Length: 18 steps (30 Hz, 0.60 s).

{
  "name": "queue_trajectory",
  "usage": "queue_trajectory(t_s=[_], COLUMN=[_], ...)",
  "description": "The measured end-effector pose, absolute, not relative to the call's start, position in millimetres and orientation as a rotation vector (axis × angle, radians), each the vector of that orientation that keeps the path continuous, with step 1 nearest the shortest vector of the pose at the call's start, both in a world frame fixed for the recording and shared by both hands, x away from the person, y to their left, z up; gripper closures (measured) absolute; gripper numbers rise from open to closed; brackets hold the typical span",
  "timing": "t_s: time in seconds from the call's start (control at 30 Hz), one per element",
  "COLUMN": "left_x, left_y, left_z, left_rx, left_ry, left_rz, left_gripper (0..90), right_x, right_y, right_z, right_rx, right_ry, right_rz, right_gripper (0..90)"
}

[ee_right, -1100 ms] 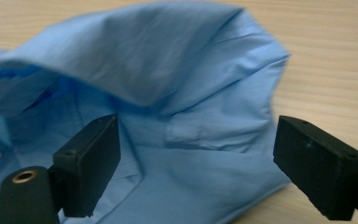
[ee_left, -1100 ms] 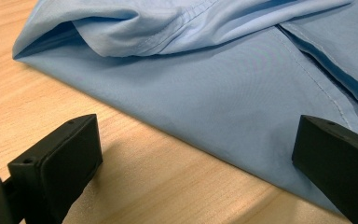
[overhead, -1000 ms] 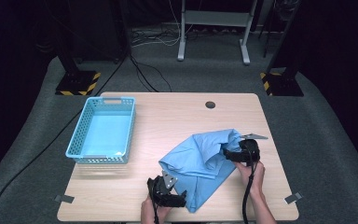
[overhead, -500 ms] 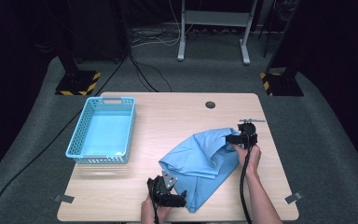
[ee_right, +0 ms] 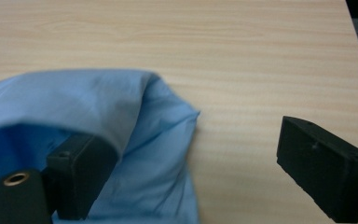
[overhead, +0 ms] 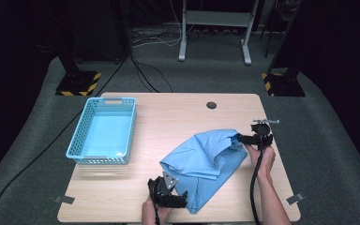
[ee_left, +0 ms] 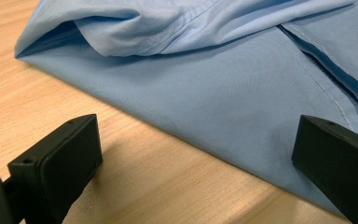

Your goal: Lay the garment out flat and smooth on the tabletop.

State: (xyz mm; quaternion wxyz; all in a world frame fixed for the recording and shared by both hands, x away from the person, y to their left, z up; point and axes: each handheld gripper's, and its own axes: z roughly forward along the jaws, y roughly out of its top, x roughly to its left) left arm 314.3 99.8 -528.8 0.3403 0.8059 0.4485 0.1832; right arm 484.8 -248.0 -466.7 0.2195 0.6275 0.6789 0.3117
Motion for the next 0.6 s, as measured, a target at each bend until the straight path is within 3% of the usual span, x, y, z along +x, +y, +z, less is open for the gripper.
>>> queue_trajectory(t_s=[0.33, 0.6], left_x=[314.3, 314.3], left_y=[99.7, 99.8], left_z=[-528.9, -528.9], left_rx=[2.093, 2.09], left_ry=[1.171, 1.176], left_rz=[0.478, 0.479], left_gripper=[1.0, 1.0], right_x=[400.2, 394.1], right_y=[-216.9, -185.1], right_z=[-483.4, -501.3], right_rx=[1.586, 1.519], right_ry=[1.992, 2.11], right_rz=[1.007, 0.986], right_gripper=[9.3, 8.5])
